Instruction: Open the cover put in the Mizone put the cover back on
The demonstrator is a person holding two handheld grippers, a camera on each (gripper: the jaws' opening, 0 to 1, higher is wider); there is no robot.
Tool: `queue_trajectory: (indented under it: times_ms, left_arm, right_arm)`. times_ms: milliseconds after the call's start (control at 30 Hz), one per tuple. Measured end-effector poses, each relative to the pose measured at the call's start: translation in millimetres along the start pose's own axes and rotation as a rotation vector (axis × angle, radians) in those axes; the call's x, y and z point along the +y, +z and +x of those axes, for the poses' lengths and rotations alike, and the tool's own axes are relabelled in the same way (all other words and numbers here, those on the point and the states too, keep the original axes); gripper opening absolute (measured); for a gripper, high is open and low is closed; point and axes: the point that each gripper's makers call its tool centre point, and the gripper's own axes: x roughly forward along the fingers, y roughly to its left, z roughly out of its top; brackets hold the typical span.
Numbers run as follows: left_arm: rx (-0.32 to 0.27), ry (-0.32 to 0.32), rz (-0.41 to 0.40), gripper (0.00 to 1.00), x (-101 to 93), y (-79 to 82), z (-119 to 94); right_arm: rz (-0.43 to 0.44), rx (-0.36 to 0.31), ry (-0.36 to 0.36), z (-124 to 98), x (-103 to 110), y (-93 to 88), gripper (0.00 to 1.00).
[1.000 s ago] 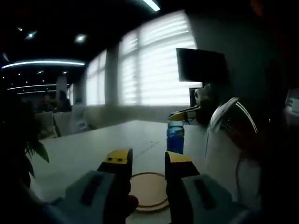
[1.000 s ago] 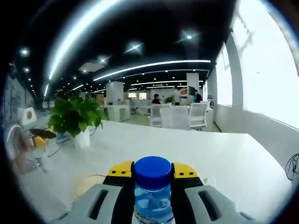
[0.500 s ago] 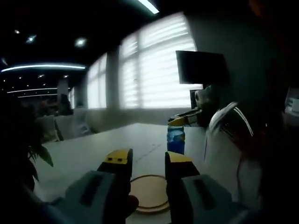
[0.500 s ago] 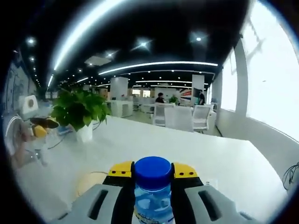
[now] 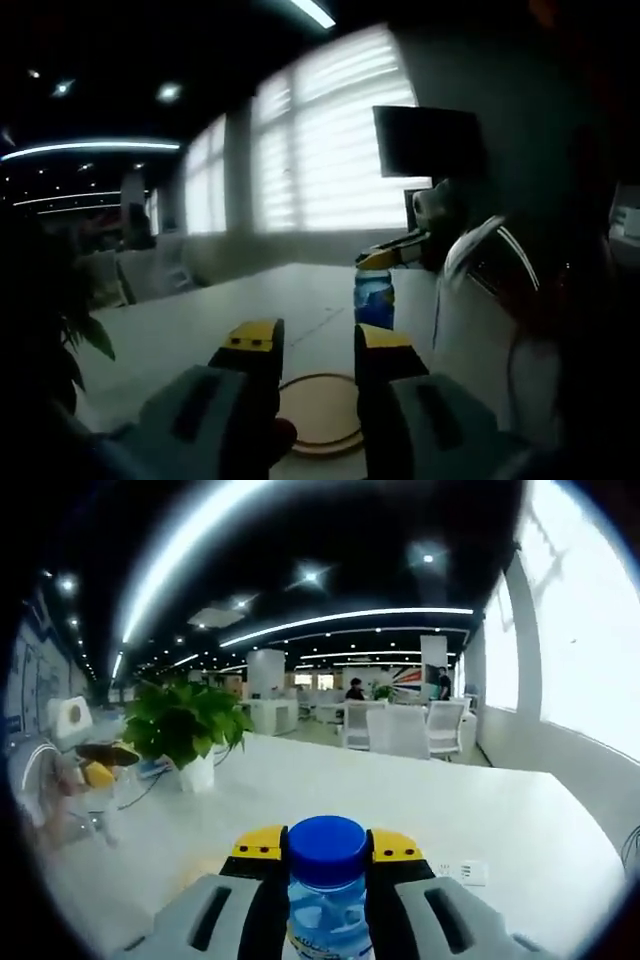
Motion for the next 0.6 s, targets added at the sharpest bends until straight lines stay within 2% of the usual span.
queue_trajectory:
  times_ms: [267, 500, 600]
  left_arm:
    - [-0.007, 0.007, 0.004, 0.21, 0.7, 3.2, -2.7]
    - [-0.013, 0.011, -0.001, 0.21, 2.6, 8.0, -6.5]
    - [0.016, 0.018, 0.018, 0.21, 3.5, 4.3, -6.8]
  right_arm:
    - [0.019, -0.006, 0.067, 5.9, 26.1, -0.4, 0.22]
    - [0.011, -0.015, 0.070, 6.3, 24.8, 0.6, 0.22]
    - [0.006, -0.021, 0.060, 5.6, 25.1, 1.2, 0.22]
